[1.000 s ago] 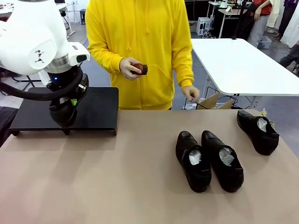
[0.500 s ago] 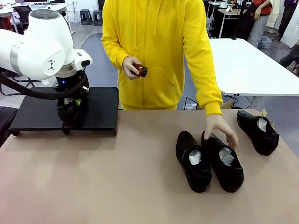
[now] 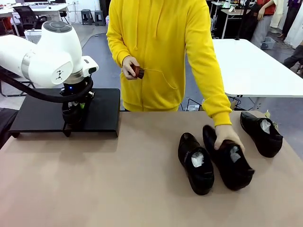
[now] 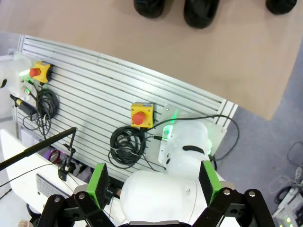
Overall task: Organize the shoes by placing them on the stand.
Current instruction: Place the Shoe from the middle of the table onto the Shoes Stand.
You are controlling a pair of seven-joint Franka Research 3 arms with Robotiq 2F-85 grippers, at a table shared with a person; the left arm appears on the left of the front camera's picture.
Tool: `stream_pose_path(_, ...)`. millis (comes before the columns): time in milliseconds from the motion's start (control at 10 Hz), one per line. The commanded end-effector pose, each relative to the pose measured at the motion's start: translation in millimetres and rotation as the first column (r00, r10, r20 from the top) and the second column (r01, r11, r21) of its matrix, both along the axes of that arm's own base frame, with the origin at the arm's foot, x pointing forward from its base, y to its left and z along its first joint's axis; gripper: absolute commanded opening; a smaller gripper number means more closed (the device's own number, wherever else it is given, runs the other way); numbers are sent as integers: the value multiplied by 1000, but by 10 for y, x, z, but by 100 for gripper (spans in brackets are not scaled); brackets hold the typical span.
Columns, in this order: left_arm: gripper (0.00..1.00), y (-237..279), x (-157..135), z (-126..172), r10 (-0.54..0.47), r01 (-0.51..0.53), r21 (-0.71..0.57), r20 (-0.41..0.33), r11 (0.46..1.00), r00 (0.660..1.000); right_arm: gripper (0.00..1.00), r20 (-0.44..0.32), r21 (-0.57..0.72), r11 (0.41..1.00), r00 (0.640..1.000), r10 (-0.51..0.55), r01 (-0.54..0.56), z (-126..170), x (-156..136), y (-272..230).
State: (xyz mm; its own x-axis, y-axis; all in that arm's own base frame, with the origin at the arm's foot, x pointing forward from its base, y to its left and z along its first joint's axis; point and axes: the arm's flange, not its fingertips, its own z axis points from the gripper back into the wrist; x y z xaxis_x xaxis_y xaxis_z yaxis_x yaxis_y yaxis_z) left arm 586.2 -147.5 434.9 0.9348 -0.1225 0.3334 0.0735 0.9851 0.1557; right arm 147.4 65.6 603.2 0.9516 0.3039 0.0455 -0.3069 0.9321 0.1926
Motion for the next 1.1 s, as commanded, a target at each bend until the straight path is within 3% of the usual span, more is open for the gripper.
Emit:
stream_pose_path(0,0,-41,51,52,25,-26,22,27,999,999,100,-3,13,1000,1000,18,-18,-8,-4,2)
stream_pose_path(500,95,-66,-5,93,26,-28,42,56,999,998,100,-3,13,1000,1000,18,-18,-8,-4,2)
stream_pose_path(600,100,-65,-47,138,31,-32,26,65,999,997,100,-3,13,1000,1000,18,-18,-8,-4,2)
stream_pose_path(1000,100,-64,-448,407,47,-40,-57,130,998,990,100,-3,13,1000,1000,18,-18,-8,-4,2)
